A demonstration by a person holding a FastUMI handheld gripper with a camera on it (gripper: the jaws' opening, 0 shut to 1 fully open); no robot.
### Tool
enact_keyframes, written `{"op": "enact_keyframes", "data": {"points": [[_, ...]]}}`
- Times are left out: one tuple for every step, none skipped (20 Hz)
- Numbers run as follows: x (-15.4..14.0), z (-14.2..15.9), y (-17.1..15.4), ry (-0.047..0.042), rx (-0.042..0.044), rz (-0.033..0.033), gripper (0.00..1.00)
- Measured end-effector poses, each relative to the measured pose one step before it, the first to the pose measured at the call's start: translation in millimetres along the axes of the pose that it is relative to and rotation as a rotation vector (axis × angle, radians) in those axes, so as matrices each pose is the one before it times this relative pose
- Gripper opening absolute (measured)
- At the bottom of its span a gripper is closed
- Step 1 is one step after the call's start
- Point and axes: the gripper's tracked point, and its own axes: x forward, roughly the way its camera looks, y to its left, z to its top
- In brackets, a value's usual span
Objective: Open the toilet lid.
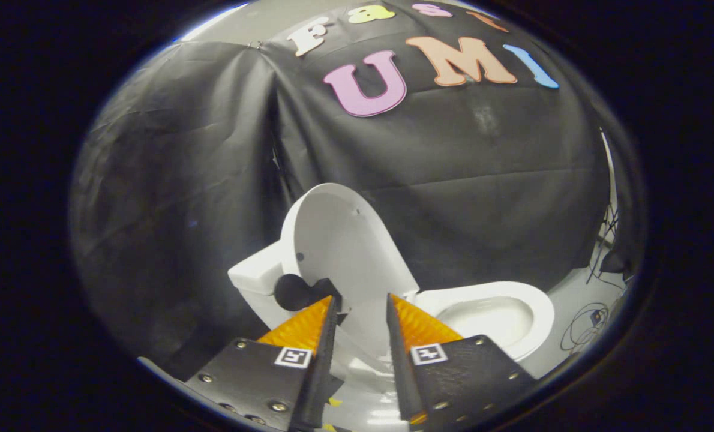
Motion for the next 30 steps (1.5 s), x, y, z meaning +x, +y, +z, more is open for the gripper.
{"op": "enact_keyframes", "data": {"points": [[-5.71, 0.67, -10.60, -0.00168, -0.00597, -0.01363, 0.51], [-1.99, 0.00, -8.85, -0.00001, -0.00139, -0.01201, 0.60], [-3.74, 0.48, -9.43, 0.00317, -0.00179, -0.01296, 0.60], [-2.77, 0.38, -7.92, 0.00145, -0.00317, -0.00568, 0.67], [-4.84, 1.45, -9.35, -0.00116, -0.00237, -0.01403, 0.73], [-3.83, 1.71, -12.13, -0.00389, -0.00124, -0.01219, 0.79], [-3.84, 2.88, -10.62, -0.00509, 0.00113, -0.01257, 0.83], [-2.33, 0.09, -11.43, -0.00440, -0.00009, -0.01552, 0.87], [-2.49, 1.36, -12.79, -0.00499, 0.00323, -0.01671, 0.91], [-4.53, 0.95, -11.51, -0.00222, 0.00492, -0.01092, 0.95], [-2.53, 0.25, -12.09, 0.00044, 0.00276, -0.01302, 0.95], [-3.15, -1.42, -11.31, 0.00319, -0.00284, -0.01641, 0.95], [-2.79, -0.95, -11.91, 0.00179, -0.00323, -0.01721, 0.95], [-3.00, -0.45, -11.98, -0.00236, -0.00575, -0.01192, 0.95], [-1.50, -0.80, -10.59, -0.00079, -0.00617, -0.01425, 0.95], [0.50, -2.59, -10.88, 0.00131, -0.00680, -0.01347, 0.95], [-0.65, -1.58, -9.95, -0.00596, -0.00668, -0.01669, 0.95], [-0.49, -1.69, -9.58, -0.00081, -0.00179, -0.01658, 0.95], [-0.46, -1.66, -7.32, 0.00171, 0.00139, -0.01010, 0.95], [-1.36, -0.85, -5.66, 0.00085, 0.00337, -0.00560, 0.95], [-2.13, 0.66, -3.15, -0.00290, 0.00039, 0.00118, 0.95], [-2.62, 0.86, -2.21, -0.00679, -0.00429, -0.00084, 0.95], [-2.11, 2.06, -2.79, -0.00866, -0.00717, -0.00483, 0.95], [-0.95, 2.43, -3.98, -0.01008, -0.00781, -0.00373, 0.95], [-1.90, 3.20, -1.58, -0.01249, -0.00907, -0.00347, 0.95], [-1.02, 2.47, -3.87, -0.01168, -0.00841, -0.00765, 0.95], [-1.87, 2.18, -1.85, -0.01135, -0.00543, -0.00349, 0.95], [-0.73, 1.86, -1.35, -0.01000, 0.00071, 0.00052, 0.95], [-1.78, 2.17, -0.43, -0.01076, 0.00406, 0.00359, 0.95], [-0.42, 1.82, -0.23, -0.01116, 0.00321, 0.00443, 0.95]]}}
